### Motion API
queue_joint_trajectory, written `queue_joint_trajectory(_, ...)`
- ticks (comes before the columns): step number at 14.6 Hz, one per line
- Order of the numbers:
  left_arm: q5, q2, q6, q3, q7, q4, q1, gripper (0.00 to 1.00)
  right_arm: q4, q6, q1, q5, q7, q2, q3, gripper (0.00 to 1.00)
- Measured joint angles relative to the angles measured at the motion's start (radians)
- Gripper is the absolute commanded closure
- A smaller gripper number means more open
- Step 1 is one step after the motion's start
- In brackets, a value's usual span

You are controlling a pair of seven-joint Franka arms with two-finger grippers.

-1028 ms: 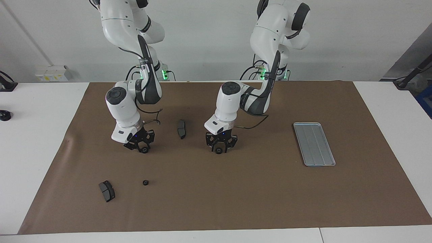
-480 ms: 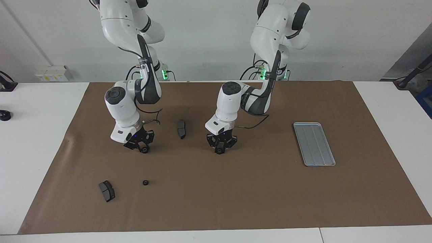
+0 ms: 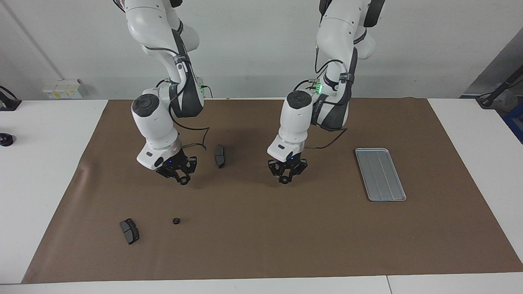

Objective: Pick bearing gear from pile to tray
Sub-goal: 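Carry the bearing to the tray with the left gripper while the right gripper carries another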

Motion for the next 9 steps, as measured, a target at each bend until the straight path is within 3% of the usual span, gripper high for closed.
queue_joint_trajectory(3, 0.000, -0.104, -0.004, 0.001, 0.033, -0.123, 0.100, 1.00, 0.059, 0.040, 0.115, 0.000, 0.169, 0.054, 0.003, 1.00)
queue_joint_trajectory(7, 0.000, -0.179, -0.004, 0.001, 0.038, -0.239, 0.195, 1.00, 0.174, 0.086, 0.184, 0.000, 0.292, 0.205, 0.003, 1.00)
queue_joint_trajectory(8, 0.000, -0.189, -0.004, 0.001, 0.038, -0.264, 0.215, 1.00, 0.192, 0.110, 0.196, 0.000, 0.310, 0.239, 0.003, 0.98)
queue_joint_trajectory(9, 0.000, -0.197, -0.004, 0.001, 0.038, -0.286, 0.236, 1.00, 0.203, 0.122, 0.204, 0.000, 0.318, 0.265, 0.003, 0.87)
